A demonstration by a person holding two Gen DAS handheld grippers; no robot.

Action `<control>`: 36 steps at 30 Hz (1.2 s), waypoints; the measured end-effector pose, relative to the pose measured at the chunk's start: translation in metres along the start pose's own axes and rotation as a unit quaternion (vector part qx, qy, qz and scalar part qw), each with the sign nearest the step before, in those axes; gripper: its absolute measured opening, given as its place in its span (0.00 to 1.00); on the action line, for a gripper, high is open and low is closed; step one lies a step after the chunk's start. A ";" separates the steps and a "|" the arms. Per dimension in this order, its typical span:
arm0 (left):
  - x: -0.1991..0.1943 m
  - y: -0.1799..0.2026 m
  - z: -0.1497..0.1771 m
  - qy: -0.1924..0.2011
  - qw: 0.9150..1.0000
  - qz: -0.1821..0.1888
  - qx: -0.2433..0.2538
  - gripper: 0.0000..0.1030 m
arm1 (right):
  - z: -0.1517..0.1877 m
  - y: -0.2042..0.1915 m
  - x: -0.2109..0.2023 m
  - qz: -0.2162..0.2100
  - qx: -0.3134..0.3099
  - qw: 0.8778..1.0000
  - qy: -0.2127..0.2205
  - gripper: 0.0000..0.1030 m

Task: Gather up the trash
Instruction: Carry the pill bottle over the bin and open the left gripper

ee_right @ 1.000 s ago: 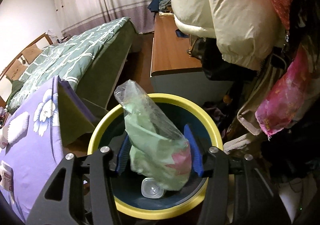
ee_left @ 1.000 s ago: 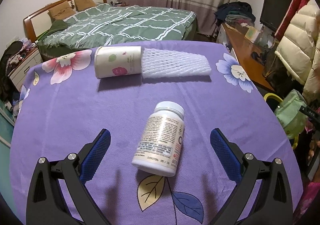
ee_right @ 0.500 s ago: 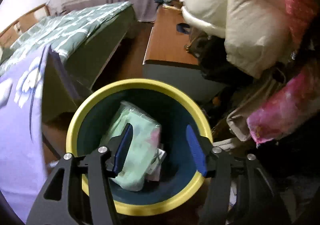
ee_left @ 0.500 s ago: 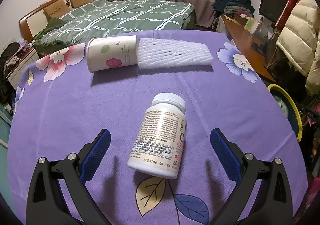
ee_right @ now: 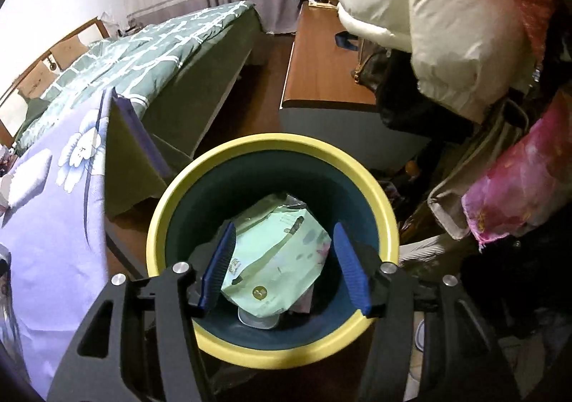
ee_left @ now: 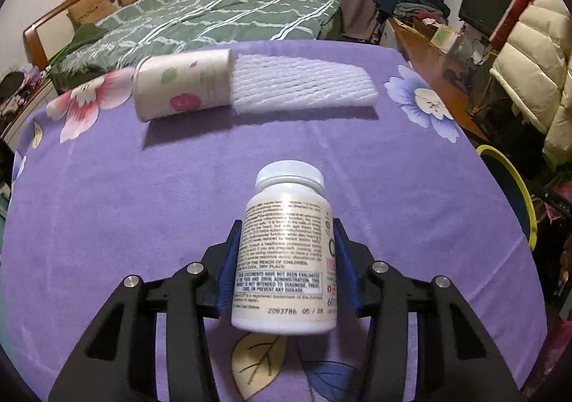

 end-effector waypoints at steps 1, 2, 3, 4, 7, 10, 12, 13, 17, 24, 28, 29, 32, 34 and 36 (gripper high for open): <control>-0.004 0.006 -0.002 0.006 1.000 -0.001 0.007 0.45 | 0.001 0.004 -0.003 -0.004 0.003 1.000 0.002 0.53; -0.006 0.012 -0.003 0.009 1.000 0.001 0.011 0.45 | 0.002 0.007 -0.005 -0.008 0.007 1.000 0.005 0.53; -0.009 0.018 -0.005 0.013 1.000 0.006 0.015 0.45 | 0.003 0.009 -0.007 -0.010 0.010 1.000 0.008 0.53; -0.013 0.027 -0.008 0.018 1.000 0.012 0.021 0.45 | 0.004 0.013 -0.010 -0.011 0.012 1.000 0.010 0.53; -0.026 0.060 -0.019 0.033 0.998 0.036 0.044 0.45 | 0.009 0.023 -0.015 -0.016 0.018 1.000 0.018 0.53; -0.035 0.107 -0.031 0.043 0.993 0.075 0.076 0.45 | 0.013 0.035 -0.021 -0.012 0.023 0.999 0.025 0.53; -0.036 0.135 -0.037 0.043 0.990 0.095 0.095 0.45 | 0.016 0.044 -0.026 -0.011 0.027 0.999 0.028 0.53; -0.035 0.154 -0.042 0.041 0.988 0.108 0.107 0.45 | 0.018 0.049 -0.028 -0.010 0.029 0.999 0.030 0.53; -0.020 0.224 -0.054 0.032 0.978 0.145 0.144 0.45 | 0.025 0.068 -0.036 -0.008 0.037 0.999 0.035 0.53; 0.027 0.327 -0.055 -0.004 0.963 0.187 0.192 0.45 | 0.034 0.093 -0.041 -0.007 0.049 0.998 0.035 0.55; 0.054 0.363 -0.049 -0.032 0.958 0.195 0.206 0.45 | 0.035 0.100 -0.040 -0.007 0.053 0.998 0.034 0.55; 0.060 0.369 -0.048 -0.040 0.958 0.194 0.209 0.46 | 0.035 0.101 -0.040 -0.007 0.053 0.998 0.033 0.55; 0.063 0.372 -0.048 -0.032 0.961 0.181 0.206 0.73 | 0.035 0.101 -0.040 -0.009 0.051 0.998 0.033 0.55; 0.053 0.365 -0.049 -0.010 0.963 0.176 0.203 0.77 | 0.034 0.098 -0.040 -0.012 0.047 0.998 0.032 0.55; 0.040 0.350 -0.054 0.009 0.966 0.170 0.194 0.79 | 0.033 0.090 -0.039 -0.015 0.042 0.999 0.031 0.55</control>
Point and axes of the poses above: each gripper's, at about its wrist camera, not at the fingertips, and x roughly the way its jaws point, y to its right, z to its underside, the point moved 1 cm from there along x, roughly the way its jaws point
